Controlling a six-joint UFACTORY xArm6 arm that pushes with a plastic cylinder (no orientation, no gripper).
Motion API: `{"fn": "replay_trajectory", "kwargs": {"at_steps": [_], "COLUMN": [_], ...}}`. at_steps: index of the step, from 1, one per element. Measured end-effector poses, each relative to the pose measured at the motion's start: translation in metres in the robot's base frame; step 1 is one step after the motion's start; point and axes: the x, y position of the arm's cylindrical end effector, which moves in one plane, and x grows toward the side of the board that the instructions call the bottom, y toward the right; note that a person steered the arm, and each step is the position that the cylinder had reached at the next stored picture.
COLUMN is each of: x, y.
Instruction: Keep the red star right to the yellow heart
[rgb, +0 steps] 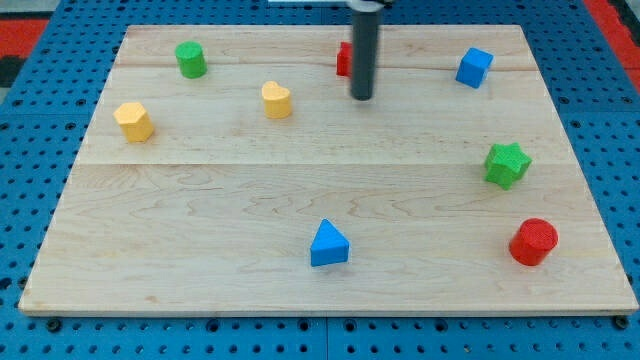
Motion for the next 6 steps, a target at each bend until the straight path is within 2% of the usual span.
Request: {"fn": "replay_trajectory", "kwargs": {"at_steps": [1, 2, 3, 4, 6], "x": [-0.039, -0.096, -0.104, -0.077, -0.086], "y": [0.031, 0.029, 0.019, -0.023, -0.054]}}
